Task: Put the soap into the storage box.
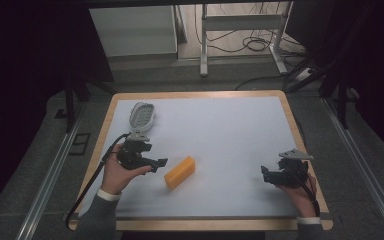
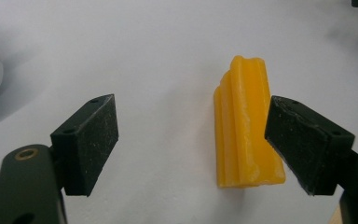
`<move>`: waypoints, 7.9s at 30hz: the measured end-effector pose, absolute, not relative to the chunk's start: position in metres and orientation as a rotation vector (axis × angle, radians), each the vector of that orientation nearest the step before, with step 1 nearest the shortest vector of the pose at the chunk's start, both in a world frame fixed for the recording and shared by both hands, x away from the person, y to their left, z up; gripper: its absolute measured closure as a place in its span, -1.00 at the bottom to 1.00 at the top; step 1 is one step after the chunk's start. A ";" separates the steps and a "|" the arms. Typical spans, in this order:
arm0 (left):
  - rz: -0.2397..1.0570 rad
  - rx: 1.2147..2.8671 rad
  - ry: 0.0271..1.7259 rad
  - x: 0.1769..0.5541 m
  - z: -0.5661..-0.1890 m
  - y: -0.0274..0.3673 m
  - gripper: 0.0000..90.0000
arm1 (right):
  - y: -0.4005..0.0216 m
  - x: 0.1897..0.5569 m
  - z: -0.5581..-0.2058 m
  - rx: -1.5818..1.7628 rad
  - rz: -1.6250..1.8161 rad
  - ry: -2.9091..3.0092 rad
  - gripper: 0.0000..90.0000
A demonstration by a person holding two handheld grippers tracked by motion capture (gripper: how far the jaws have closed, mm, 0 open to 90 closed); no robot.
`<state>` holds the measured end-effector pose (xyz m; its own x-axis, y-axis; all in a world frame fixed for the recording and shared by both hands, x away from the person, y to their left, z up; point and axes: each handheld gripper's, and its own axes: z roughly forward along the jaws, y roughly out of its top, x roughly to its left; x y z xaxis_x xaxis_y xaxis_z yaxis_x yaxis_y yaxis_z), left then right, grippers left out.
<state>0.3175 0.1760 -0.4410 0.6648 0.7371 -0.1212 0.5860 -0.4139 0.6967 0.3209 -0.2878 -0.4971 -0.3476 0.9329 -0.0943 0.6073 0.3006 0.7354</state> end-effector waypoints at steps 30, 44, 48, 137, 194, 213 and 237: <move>0.216 2.304 0.962 0.323 -0.462 0.119 -0.60 | -0.289 0.322 -0.498 1.376 0.843 2.058 -0.89; 0.213 2.378 0.994 0.328 -0.481 0.102 -0.44 | -0.289 0.322 -0.500 1.377 0.823 2.056 -0.89; 0.211 2.391 1.006 0.329 -0.486 0.099 -0.35 | -0.289 0.322 -0.501 1.379 0.820 2.058 -0.89; 0.171 2.212 1.101 0.360 -0.448 0.148 0.36 | -0.295 0.322 -0.496 1.390 0.841 2.024 -0.89; 0.211 2.163 1.173 0.396 -0.432 0.181 0.36 | -0.298 0.321 -0.495 1.401 0.840 1.999 -0.89; 0.238 2.135 1.218 0.410 -0.421 0.192 0.36 | -0.300 0.321 -0.494 1.410 0.846 1.977 -0.89; 0.228 2.087 1.333 0.441 -0.424 0.219 0.36 | -0.300 0.322 -0.496 1.411 0.836 1.978 -0.89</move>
<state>0.4412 0.2190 -0.4236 0.4698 0.8624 -0.1884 0.7509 -0.2782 0.5989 0.3218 -0.2999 -0.4962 -0.2858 0.9542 -0.0879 0.6023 0.2502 0.7581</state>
